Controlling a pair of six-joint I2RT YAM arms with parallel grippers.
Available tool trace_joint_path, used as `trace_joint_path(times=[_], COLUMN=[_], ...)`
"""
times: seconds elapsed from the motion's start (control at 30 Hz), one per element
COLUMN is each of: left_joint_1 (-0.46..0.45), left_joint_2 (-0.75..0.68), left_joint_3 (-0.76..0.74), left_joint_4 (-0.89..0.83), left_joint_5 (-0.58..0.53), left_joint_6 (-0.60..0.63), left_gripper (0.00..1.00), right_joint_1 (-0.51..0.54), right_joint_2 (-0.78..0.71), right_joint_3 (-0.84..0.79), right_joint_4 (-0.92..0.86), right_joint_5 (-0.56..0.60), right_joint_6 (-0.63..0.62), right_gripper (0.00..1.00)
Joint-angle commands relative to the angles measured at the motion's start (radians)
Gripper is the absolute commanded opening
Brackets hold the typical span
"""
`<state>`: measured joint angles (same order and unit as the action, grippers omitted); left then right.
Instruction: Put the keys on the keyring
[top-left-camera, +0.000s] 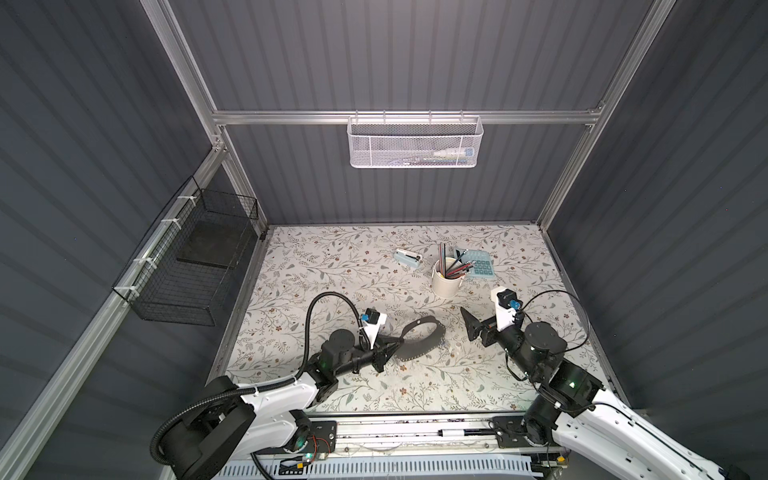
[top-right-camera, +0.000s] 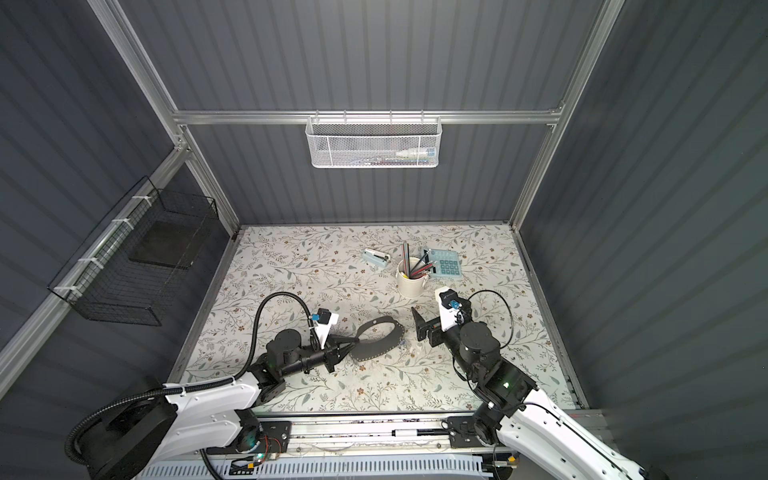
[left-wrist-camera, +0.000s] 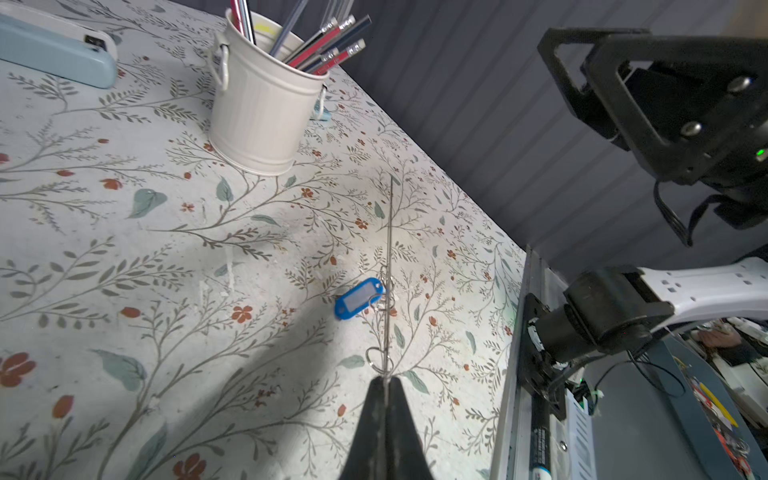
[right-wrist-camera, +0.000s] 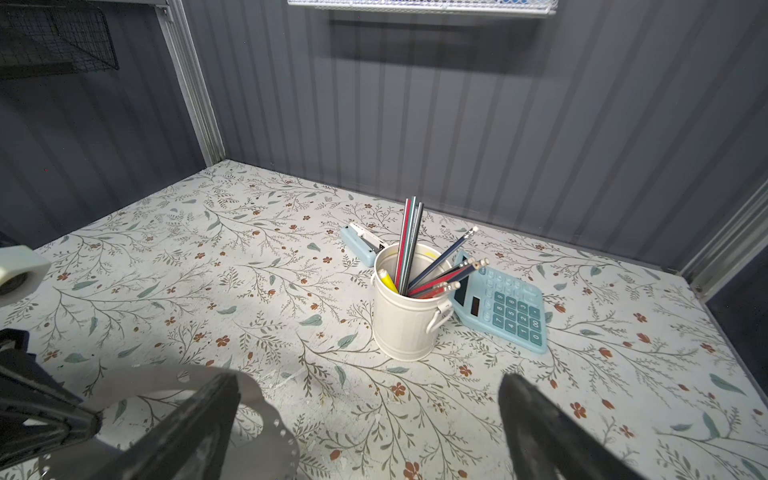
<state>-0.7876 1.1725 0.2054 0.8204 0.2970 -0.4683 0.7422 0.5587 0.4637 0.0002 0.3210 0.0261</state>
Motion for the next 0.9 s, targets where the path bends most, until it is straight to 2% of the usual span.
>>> trace_joint_path(times=[0.0, 0.33, 0.4, 0.5, 0.63, 0.87], left_joint_1=[0.000, 0.032, 0.053, 0.055, 0.076, 0.146], left_joint_2=[0.020, 0.135, 0.160, 0.185, 0.219, 0.329], left_joint_3=[-0.001, 0.001, 0.018, 0.089, 0.080, 0.096], left_joint_4=[0.096, 0.168, 0.187, 0.121, 0.165, 0.268], left_joint_5=[-0.084, -0.197, -0.152, -0.047, -0.081, -0.020], left_joint_6=[-0.002, -0.028, -0.036, -0.008, -0.025, -0.085], left_gripper=[0.00, 0.00, 0.00, 0.00, 0.00, 0.00], right_joint_1=[-0.001, -0.001, -0.003, -0.003, -0.003, -0.004], right_joint_2=[0.026, 0.117, 0.128, 0.138, 0.150, 0.154], right_joint_3=[0.012, 0.018, 0.018, 0.013, 0.006, 0.012], right_joint_4=[0.037, 0.093, 0.102, 0.121, 0.135, 0.123], right_joint_5=[-0.017, -0.020, -0.020, -0.020, -0.017, -0.021], right_joint_6=[-0.001, -0.034, -0.035, -0.036, -0.038, -0.040], right_gripper=[0.99, 0.99, 0.99, 0.99, 0.99, 0.99])
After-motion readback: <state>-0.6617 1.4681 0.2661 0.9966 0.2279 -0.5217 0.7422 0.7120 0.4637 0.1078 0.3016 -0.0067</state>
